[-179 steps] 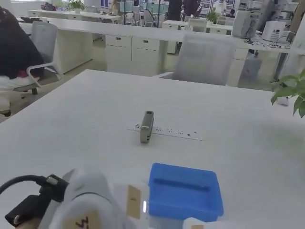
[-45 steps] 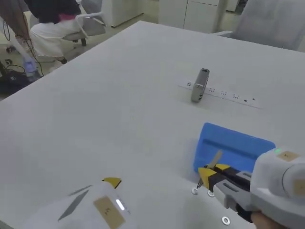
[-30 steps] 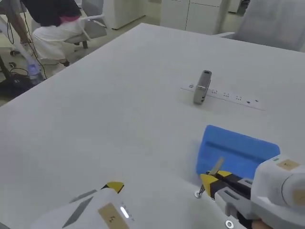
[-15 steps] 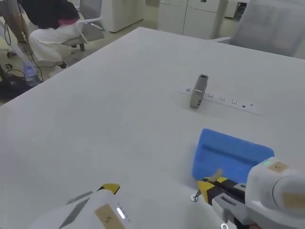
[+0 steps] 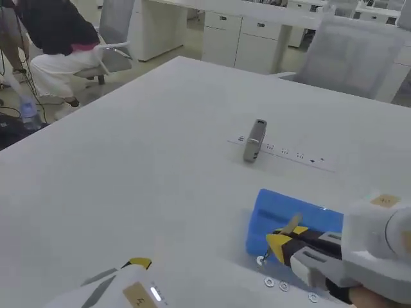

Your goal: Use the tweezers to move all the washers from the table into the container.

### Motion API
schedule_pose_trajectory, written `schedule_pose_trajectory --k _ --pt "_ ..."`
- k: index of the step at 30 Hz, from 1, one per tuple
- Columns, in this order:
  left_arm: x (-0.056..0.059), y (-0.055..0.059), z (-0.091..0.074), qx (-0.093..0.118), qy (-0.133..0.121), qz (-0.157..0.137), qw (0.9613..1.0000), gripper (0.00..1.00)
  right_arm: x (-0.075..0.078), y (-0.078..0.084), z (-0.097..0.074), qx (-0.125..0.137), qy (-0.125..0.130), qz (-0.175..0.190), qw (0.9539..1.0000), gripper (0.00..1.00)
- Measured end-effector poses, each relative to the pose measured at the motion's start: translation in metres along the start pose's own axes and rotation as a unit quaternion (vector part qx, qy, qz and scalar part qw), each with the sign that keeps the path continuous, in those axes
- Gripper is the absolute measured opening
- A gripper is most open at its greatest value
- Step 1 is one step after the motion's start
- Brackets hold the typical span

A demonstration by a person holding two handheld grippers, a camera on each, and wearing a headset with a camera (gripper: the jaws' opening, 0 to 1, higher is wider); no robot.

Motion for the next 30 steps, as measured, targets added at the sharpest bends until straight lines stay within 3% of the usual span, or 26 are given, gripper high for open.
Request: schedule_pose_trajectory --k 6,9,12,15,21,30 --pt "-0.001 0.000 0.001 0.001 0.000 -0.003 1.0000 0.80 0.023 -0.023 -0.003 0.028 0.024 -0.001 0.9993 0.02" --pt "-0.001 0.000 0.001 0.003 0.000 -0.009 1.0000 0.81 0.034 -0.025 0.003 0.032 0.036 0.000 0.9988 0.02" --pt "-0.001 0.000 0.001 0.002 0.002 -0.010 0.9999 0.82 0.045 -0.020 0.016 0.030 0.040 0.011 0.9987 0.02" --pt "0.002 -0.003 0.001 0.015 0.012 -0.015 0.9997 0.87 0.051 -0.010 0.030 0.019 0.031 0.039 0.9986 0.02" --pt "0.004 -0.004 0.002 0.013 0.012 -0.012 0.9998 0.96 0.054 0.006 0.045 0.005 0.037 0.034 0.9988 0.03" --pt "0.005 -0.008 -0.001 0.040 0.021 -0.038 0.9983 0.99 0.057 0.016 0.058 0.000 0.039 0.032 0.9987 0.03"
Point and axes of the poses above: the centre of the closed fingertips' face, and the gripper's own axes: z roughly forward along the fingers, x roughly to its right, y roughly out of its underside, the point moved 9 cm from there along -z, roughly backward along the fingers, and after that the axes turned 6 degrees about -y, right-handed, at the moved point
